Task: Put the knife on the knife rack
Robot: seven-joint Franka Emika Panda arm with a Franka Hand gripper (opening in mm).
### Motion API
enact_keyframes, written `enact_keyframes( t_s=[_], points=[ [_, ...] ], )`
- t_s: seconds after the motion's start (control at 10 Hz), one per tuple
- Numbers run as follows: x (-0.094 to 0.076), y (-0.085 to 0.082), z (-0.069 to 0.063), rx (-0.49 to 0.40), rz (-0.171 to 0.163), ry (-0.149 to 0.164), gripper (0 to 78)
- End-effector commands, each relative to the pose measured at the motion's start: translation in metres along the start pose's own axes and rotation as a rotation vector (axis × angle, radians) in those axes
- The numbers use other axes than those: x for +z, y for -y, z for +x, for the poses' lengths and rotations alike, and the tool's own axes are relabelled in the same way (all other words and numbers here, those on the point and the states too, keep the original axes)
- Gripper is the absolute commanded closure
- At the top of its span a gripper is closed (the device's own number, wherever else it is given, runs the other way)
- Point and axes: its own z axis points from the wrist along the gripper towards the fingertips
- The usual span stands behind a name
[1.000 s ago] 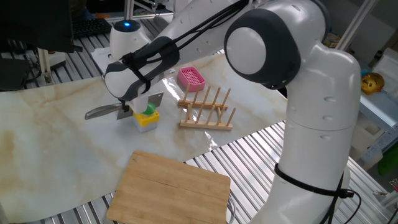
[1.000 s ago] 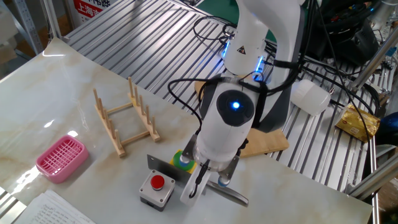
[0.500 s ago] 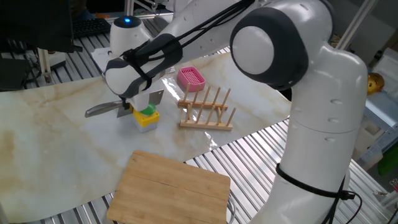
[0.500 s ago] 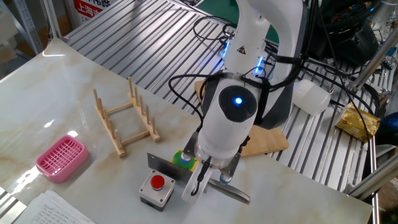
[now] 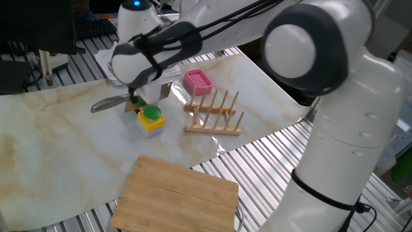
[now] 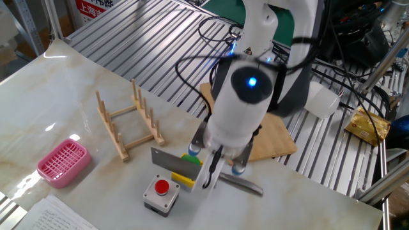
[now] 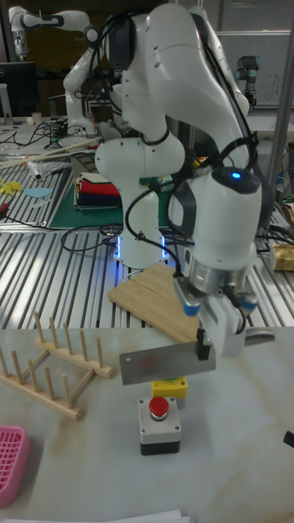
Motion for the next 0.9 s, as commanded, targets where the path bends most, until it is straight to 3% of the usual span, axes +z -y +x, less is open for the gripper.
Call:
enact_keyframes(
  t_s=[0.1, 0.4, 0.9],
  points=[
    [-0.022, 0.006, -0.008, -0.105, -0.024, 0.007, 75.0],
    [-0.041, 0.013, -0.017, -0.213, -0.03, -0.01, 75.0],
    [-0.058, 0.021, -0.027, -0.335, -0.035, -0.011, 75.0]
  ],
)
